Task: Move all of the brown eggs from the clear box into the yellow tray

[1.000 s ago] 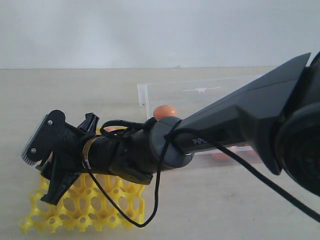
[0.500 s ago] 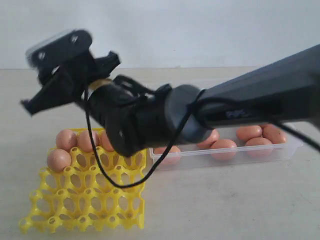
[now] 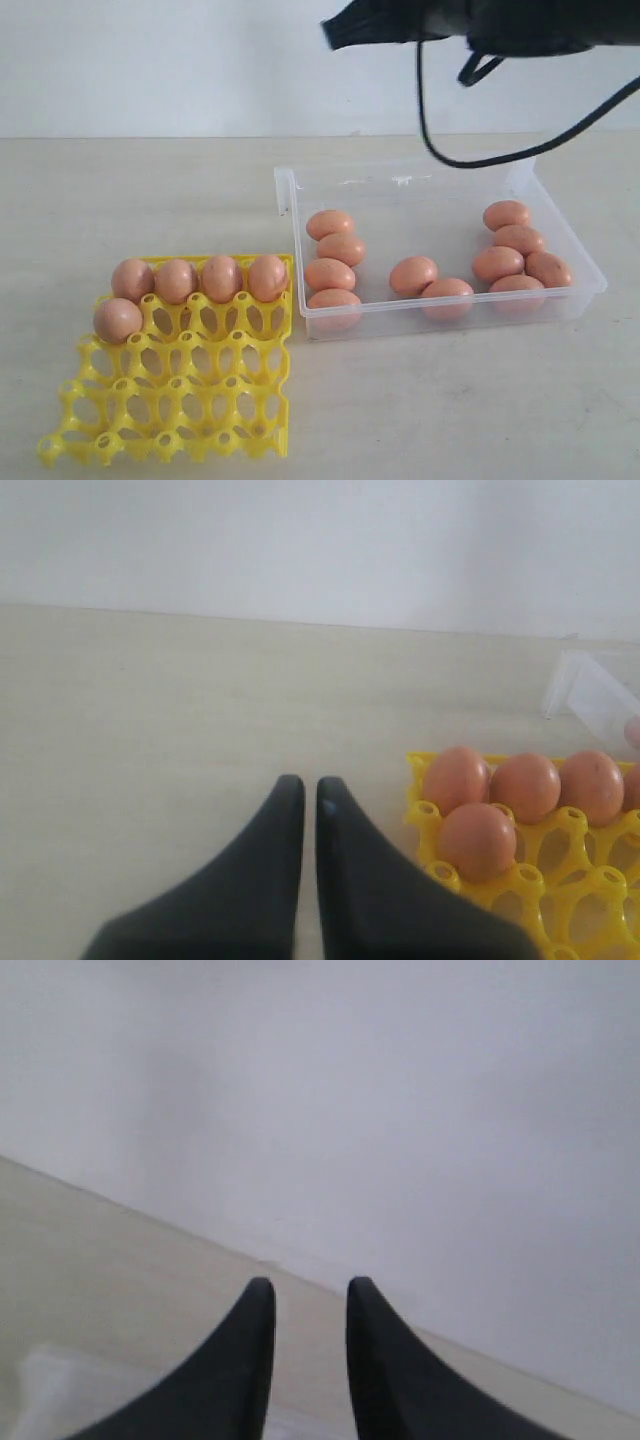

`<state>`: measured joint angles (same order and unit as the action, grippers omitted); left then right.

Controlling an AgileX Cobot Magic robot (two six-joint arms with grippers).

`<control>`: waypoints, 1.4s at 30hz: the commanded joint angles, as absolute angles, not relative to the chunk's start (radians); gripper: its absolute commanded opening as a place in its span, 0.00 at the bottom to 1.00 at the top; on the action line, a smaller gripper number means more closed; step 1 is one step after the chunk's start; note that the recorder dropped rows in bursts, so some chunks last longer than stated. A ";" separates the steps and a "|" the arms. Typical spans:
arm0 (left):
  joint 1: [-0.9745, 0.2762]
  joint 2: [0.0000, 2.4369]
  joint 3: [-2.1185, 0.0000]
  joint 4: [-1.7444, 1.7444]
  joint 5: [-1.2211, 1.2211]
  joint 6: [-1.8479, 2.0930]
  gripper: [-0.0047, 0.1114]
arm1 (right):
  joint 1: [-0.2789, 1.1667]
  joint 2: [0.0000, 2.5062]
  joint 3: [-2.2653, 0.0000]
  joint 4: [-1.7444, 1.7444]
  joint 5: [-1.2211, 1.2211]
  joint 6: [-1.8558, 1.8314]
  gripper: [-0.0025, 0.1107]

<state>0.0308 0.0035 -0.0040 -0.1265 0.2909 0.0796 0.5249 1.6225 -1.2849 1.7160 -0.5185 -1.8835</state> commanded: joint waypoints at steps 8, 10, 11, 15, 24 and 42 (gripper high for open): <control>0.024 0.000 0.000 -0.121 0.284 0.079 0.08 | 0.061 1.570 -1.279 0.944 -0.784 -0.722 0.05; 0.024 0.000 0.000 -0.121 0.284 0.079 0.08 | -0.003 1.510 -1.279 0.470 -0.448 -0.416 0.02; 0.024 0.000 0.000 -0.121 0.284 0.079 0.08 | -0.008 1.473 -1.279 0.015 -0.276 -0.242 0.02; 0.024 0.000 0.000 -0.121 0.284 0.079 0.08 | 0.147 1.459 -1.279 -0.555 0.433 0.044 0.02; 0.024 0.000 0.000 -0.121 0.284 0.079 0.08 | 0.331 1.920 -1.279 -0.217 0.730 -0.469 0.02; 0.024 0.000 0.000 -0.121 0.284 0.079 0.08 | 0.402 1.937 -1.279 -0.305 0.458 -0.773 0.52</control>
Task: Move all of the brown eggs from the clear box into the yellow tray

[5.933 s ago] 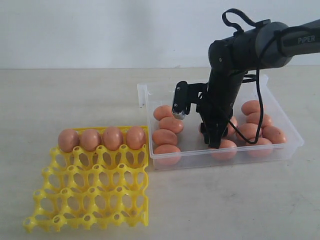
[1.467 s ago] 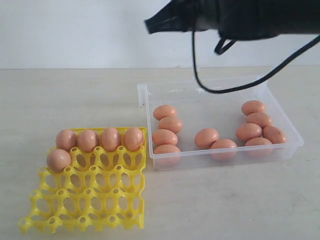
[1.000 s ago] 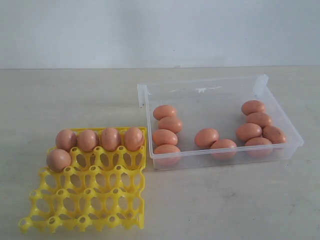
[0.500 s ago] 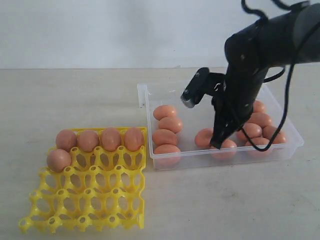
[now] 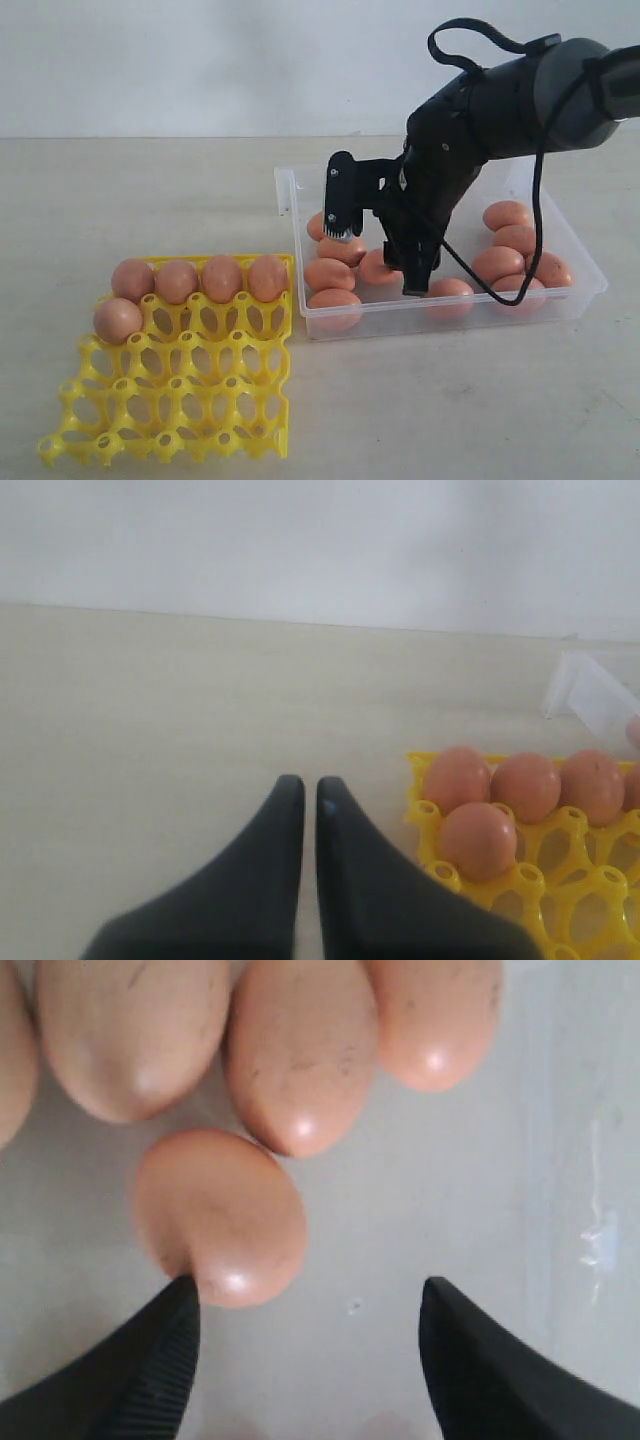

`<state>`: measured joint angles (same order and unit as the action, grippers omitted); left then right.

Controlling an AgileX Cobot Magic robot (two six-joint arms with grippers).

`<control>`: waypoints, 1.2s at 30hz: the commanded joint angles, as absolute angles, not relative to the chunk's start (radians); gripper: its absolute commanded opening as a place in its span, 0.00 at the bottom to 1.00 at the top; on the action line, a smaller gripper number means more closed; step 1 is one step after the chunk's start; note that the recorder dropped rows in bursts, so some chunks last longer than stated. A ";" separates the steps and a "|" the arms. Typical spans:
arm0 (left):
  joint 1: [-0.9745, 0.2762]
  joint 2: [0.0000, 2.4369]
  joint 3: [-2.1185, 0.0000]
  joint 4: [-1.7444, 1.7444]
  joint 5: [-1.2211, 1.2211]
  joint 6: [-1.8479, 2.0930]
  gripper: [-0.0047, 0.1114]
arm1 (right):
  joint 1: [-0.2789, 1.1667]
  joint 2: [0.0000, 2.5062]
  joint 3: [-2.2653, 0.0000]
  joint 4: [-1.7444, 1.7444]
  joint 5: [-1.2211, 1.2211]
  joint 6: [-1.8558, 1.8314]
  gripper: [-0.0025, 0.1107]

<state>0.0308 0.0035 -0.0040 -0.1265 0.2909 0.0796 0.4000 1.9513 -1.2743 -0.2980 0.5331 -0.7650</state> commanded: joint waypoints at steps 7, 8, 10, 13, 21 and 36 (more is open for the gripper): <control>0.024 0.000 0.000 -0.121 0.284 0.079 0.08 | 0.402 1.937 -1.279 -0.305 0.432 -0.768 0.52; 0.024 0.000 0.000 -0.121 0.284 0.079 0.08 | 0.402 1.937 -1.279 -0.305 0.424 -0.768 0.52; 0.024 0.000 0.000 -0.121 0.284 0.079 0.08 | 0.402 1.941 -1.279 -0.305 0.396 -0.768 0.53; 0.024 0.000 0.000 -0.121 0.284 0.079 0.08 | 0.402 1.961 -1.279 -0.305 0.345 -0.768 0.56; 0.024 0.000 0.000 -0.121 0.284 0.079 0.08 | 0.420 1.951 -1.279 -0.326 0.378 -0.763 0.57; 0.024 0.000 0.000 -0.121 0.284 0.079 0.08 | 0.438 1.980 -1.575 -0.304 1.031 -0.097 0.29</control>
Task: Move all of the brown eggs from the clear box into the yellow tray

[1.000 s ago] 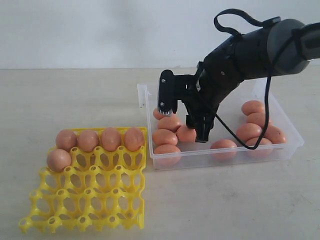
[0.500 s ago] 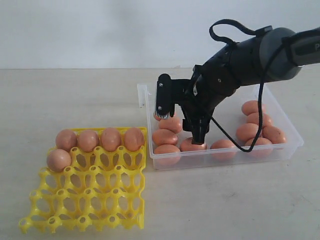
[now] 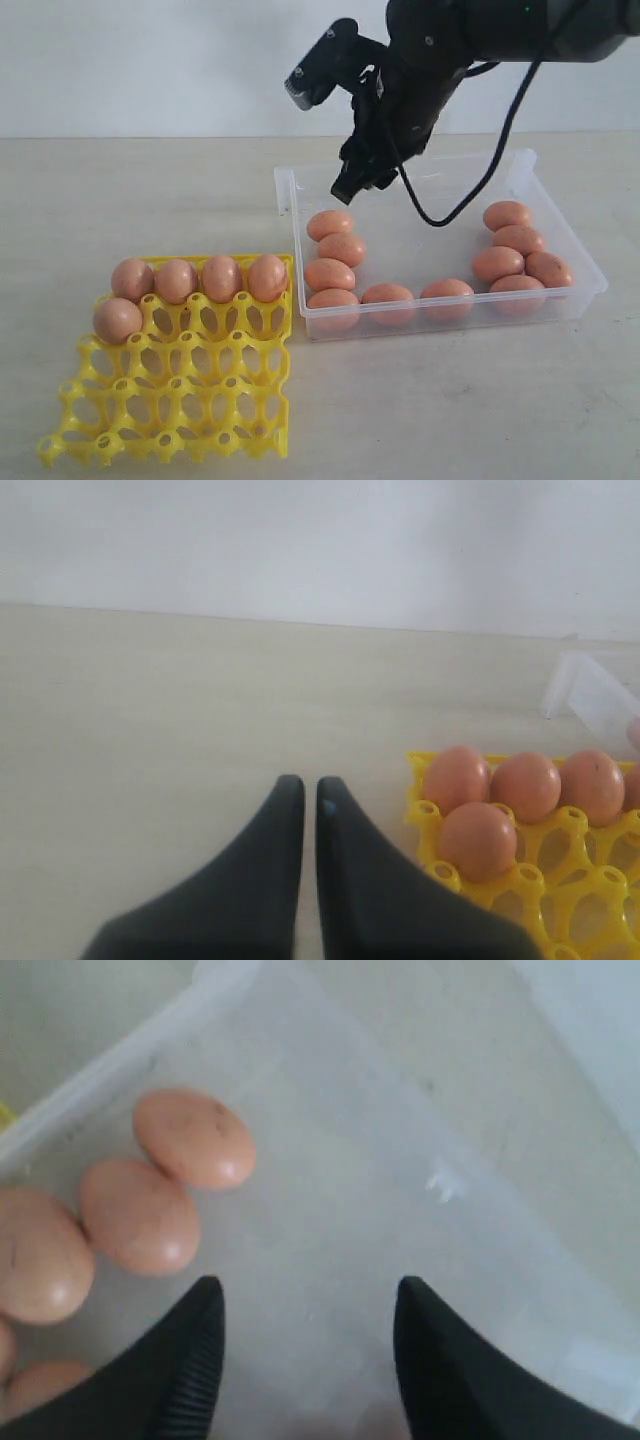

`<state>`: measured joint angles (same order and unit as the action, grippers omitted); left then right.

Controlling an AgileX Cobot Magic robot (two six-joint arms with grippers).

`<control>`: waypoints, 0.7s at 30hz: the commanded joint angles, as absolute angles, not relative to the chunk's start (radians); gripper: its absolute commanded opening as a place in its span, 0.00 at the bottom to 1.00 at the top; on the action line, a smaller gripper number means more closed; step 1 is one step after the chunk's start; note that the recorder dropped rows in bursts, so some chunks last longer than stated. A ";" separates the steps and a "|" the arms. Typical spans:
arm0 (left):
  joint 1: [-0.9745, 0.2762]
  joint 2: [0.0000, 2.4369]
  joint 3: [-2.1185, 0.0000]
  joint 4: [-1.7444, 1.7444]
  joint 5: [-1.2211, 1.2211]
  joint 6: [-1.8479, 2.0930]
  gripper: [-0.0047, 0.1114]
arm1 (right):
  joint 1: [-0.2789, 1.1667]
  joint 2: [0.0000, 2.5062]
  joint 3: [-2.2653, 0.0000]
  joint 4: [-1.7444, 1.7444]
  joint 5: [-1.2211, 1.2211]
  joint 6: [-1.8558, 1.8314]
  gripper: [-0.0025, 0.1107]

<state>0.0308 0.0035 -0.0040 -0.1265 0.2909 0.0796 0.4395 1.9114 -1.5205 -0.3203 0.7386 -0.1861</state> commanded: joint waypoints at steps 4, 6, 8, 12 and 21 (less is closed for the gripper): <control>0.024 0.000 0.000 -0.121 0.284 0.079 0.08 | 0.438 1.997 -1.578 -0.314 1.147 -0.178 0.08; 0.024 0.000 0.000 -0.121 0.284 0.079 0.08 | 0.438 1.995 -1.578 -0.319 1.119 -0.212 0.02; 0.024 0.000 0.000 -0.121 0.284 0.079 0.08 | 0.438 1.995 -1.578 -0.299 1.044 -0.205 0.02; 0.024 0.000 0.000 -0.121 0.284 0.079 0.08 | 0.438 1.997 -1.578 -0.189 0.971 -0.178 0.02; 0.024 0.000 0.000 -0.121 0.284 0.079 0.08 | 0.438 1.999 -1.578 -0.135 1.109 -0.383 0.02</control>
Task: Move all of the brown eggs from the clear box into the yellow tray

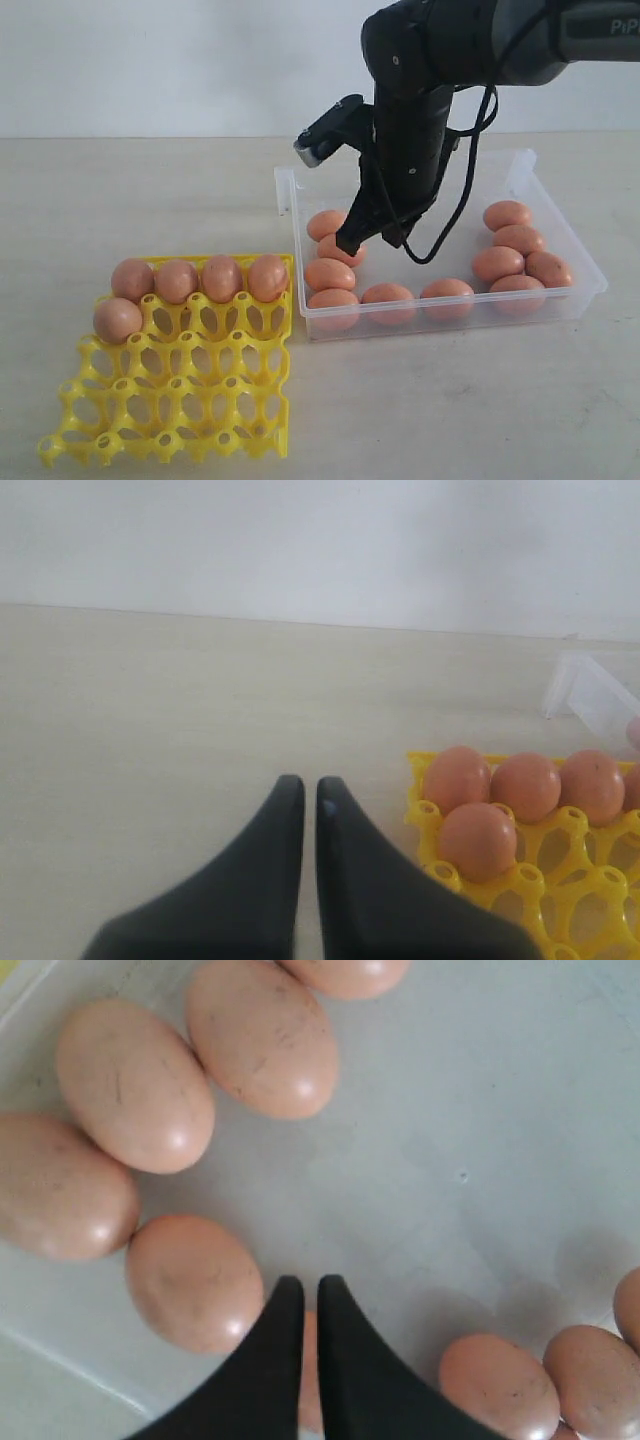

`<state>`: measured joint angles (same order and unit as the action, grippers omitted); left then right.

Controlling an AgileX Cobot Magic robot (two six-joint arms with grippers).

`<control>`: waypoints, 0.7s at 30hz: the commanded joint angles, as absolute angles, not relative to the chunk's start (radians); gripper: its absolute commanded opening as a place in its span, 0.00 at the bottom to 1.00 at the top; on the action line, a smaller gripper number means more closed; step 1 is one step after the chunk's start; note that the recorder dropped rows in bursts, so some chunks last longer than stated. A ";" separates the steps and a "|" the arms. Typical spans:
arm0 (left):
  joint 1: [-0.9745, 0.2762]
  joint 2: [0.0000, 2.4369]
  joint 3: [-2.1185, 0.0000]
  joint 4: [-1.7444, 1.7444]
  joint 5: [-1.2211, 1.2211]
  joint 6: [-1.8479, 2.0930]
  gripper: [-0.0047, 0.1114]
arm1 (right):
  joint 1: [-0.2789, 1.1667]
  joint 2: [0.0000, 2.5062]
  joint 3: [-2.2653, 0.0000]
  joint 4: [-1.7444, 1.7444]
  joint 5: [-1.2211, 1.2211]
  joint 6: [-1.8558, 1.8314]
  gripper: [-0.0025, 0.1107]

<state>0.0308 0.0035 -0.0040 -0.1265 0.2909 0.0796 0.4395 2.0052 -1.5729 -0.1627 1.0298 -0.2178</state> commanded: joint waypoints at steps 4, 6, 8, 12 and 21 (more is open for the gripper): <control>0.024 0.000 0.000 -0.121 0.284 0.079 0.08 | 0.438 1.999 -1.578 -0.081 1.169 -0.629 0.20; 0.024 0.000 0.000 -0.121 0.284 0.079 0.08 | 0.438 1.999 -1.578 -0.072 1.162 -0.711 0.37; 0.024 0.000 0.000 -0.121 0.284 0.079 0.08 | 0.438 1.999 -1.578 -0.072 1.131 -0.763 0.56; 0.024 0.000 0.000 -0.121 0.284 0.079 0.08 | 0.438 1.999 -1.578 -0.072 1.057 -0.825 0.63; 0.024 0.000 0.000 -0.121 0.284 0.079 0.08 | 0.438 2.053 -1.578 -0.068 1.029 -0.847 0.58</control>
